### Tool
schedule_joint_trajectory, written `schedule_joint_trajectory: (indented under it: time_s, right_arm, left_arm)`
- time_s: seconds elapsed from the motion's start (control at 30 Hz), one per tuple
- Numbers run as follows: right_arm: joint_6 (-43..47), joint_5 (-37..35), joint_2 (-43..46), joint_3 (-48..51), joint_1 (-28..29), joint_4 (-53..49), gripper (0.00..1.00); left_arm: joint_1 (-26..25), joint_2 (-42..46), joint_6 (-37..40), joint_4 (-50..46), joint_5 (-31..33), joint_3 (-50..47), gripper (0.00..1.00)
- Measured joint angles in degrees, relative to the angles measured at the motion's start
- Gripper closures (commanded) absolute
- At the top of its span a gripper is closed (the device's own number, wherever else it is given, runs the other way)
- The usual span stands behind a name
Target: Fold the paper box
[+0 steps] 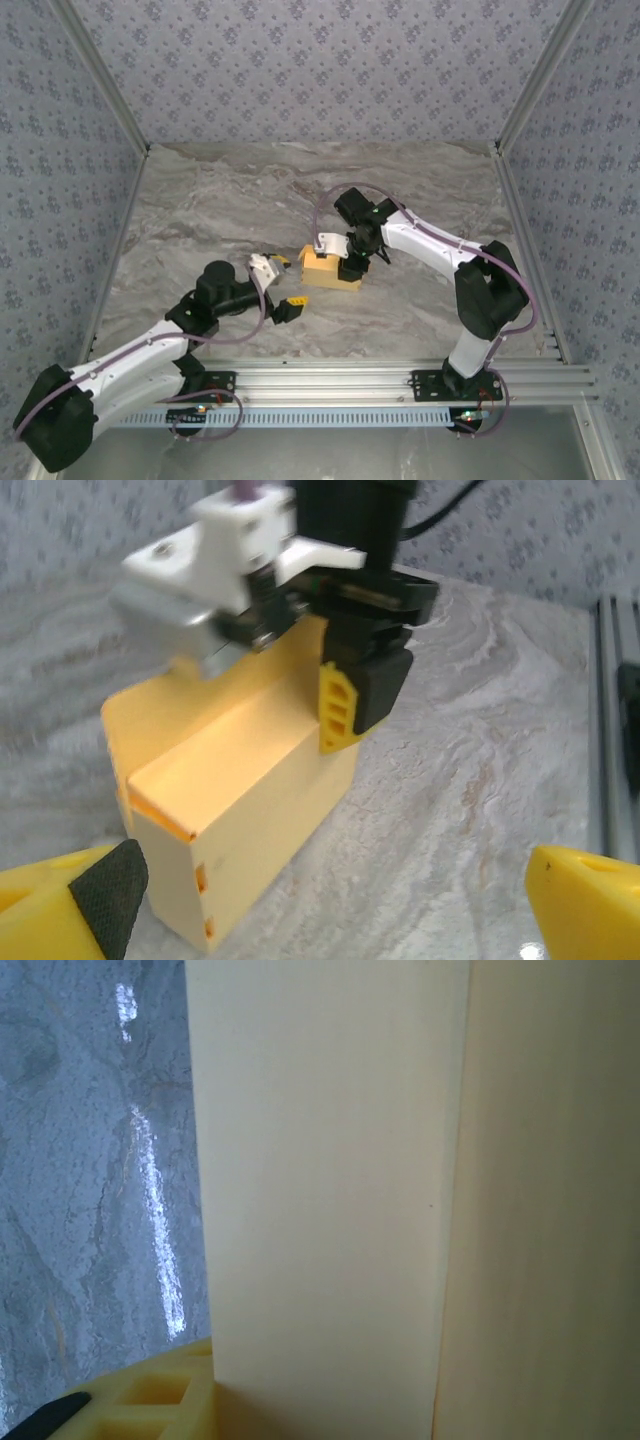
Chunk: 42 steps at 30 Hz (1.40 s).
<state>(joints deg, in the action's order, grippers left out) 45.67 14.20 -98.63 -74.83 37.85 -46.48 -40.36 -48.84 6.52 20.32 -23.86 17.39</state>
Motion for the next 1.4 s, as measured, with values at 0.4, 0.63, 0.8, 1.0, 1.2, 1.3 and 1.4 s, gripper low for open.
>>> schedule_joint_trajectory:
  time_s: [0.4, 0.63, 0.8, 1.0, 1.2, 1.3, 1.4]
  right_arm:
    - [-1.33, -0.42, 0.00, 0.22, -0.11, 0.83, 0.58]
    - [-1.33, 0.13, 0.76, 1.36, -0.59, 1.79, 0.58]
    - [-1.33, 0.39, 0.83, 1.46, -0.76, 1.92, 0.58]
    - [-1.31, 0.44, 0.83, 1.46, -0.76, 1.92, 0.58]
    - [-1.29, 0.42, 0.81, 1.44, -0.74, 1.88, 0.58]
    - [-0.96, -0.26, 0.76, 1.38, -0.46, 1.77, 0.58]
    - [-0.66, -1.84, 0.44, 0.92, 0.57, 1.57, 0.58]
  left_arm:
    - [1.11, -17.92, 16.13, 13.44, 3.98, -0.24, 0.15]
    - [2.27, -22.18, 16.33, 19.17, 1.70, 0.85, 0.33]
    - [2.38, -23.61, 15.93, 22.29, 0.76, 1.31, 0.31]
    - [2.49, -25.59, 15.98, 24.55, 0.92, 1.33, 0.35]
    - [2.51, -26.99, 16.48, 24.74, 0.48, 1.64, 0.41]
    - [2.56, -27.04, 16.85, 24.65, 0.50, 1.64, 0.44]
    - [3.15, -27.43, 17.03, 24.52, 0.26, 1.64, 0.44]
